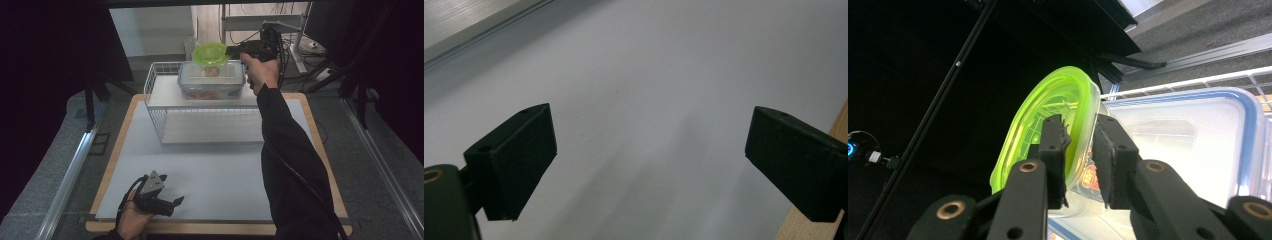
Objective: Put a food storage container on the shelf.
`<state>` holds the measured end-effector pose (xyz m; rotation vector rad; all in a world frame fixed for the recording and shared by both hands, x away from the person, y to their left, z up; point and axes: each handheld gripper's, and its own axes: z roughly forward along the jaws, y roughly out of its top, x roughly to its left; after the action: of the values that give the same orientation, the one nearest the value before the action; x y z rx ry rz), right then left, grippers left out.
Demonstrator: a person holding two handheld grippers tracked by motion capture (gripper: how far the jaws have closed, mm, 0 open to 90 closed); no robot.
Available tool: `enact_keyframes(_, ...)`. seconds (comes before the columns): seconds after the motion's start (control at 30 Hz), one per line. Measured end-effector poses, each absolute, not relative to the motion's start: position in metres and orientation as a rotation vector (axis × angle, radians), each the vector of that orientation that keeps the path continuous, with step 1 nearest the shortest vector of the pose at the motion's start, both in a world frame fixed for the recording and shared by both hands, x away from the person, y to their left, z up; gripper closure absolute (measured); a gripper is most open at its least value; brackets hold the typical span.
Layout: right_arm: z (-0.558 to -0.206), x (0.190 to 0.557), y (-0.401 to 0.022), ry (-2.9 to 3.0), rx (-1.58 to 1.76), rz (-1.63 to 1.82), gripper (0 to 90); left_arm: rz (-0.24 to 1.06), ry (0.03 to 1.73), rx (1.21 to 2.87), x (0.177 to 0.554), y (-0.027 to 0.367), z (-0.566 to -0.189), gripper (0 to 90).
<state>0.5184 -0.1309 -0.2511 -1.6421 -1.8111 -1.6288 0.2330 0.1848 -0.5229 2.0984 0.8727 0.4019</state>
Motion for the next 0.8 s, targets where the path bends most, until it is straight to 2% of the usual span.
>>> enact_keyframes(0.17, -0.253, 0.519, -0.128, -1.840, -1.640, -1.615, 71.1, 0.404, 0.869, 2.101, 0.233, 0.185, -0.523, 5.9)
enact_keyframes(0.33, -0.254, 0.519, -0.127, -1.859, -1.622, -1.626, 64.4, 0.405, 0.866, 2.103, 0.233, 0.184, -0.523, 5.9)
enact_keyframes(0.8, -0.254, 0.509, -0.139, -2.026, -1.442, -1.723, 32.7, 0.406, 0.863, 2.109, 0.233, 0.183, -0.523, 5.9)
